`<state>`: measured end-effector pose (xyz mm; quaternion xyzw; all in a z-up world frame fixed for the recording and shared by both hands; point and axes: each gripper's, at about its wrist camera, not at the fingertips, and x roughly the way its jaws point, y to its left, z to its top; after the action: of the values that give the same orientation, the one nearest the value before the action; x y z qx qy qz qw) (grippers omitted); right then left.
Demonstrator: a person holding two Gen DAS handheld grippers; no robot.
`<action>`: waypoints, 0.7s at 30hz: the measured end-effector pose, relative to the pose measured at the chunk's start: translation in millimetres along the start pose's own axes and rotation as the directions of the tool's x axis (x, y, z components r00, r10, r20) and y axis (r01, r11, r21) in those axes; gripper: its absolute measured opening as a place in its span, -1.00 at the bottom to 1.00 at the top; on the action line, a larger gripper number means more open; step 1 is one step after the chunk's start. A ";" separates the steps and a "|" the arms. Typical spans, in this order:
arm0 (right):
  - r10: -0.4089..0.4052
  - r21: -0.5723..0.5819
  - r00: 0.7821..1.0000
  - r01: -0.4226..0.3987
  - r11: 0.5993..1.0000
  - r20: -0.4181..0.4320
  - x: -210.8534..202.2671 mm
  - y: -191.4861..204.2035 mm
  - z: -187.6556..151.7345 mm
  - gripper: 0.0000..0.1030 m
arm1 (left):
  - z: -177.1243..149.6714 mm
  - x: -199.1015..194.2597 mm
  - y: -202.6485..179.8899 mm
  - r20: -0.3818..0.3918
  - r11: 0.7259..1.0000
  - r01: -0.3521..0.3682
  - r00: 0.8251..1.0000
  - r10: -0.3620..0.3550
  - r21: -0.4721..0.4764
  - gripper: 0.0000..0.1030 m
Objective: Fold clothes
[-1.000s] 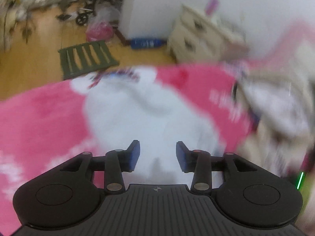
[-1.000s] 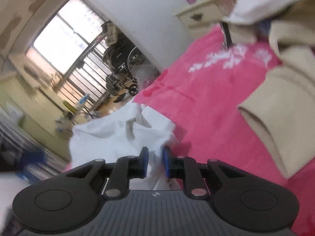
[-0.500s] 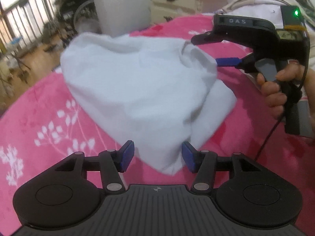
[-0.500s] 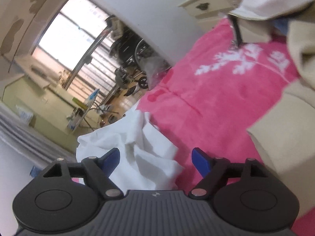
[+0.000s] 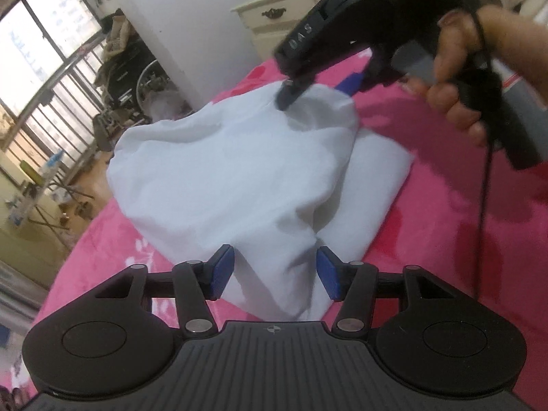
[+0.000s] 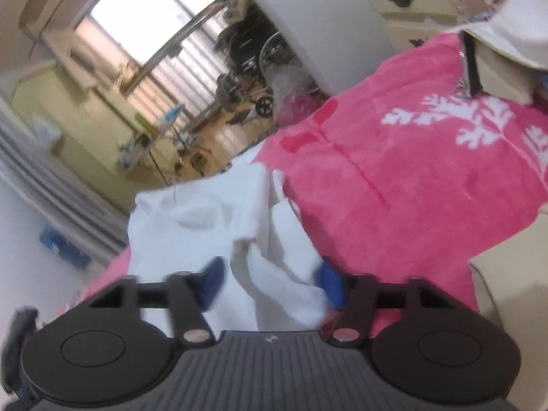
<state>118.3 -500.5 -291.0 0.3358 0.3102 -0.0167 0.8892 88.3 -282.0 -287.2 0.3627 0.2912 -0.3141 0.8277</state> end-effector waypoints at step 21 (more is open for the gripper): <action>-0.091 0.041 0.991 0.096 0.995 -0.095 -30.4 28.4 -32.9 -0.92 | -45.6 -12.5 35.1 0.001 0.990 0.039 0.999 -0.040 -0.133 -0.88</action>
<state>82.7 -464.0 -276.4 0.3415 0.3660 -0.0498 0.8642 94.5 -223.4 -289.5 0.3010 0.3191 -0.3101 0.8434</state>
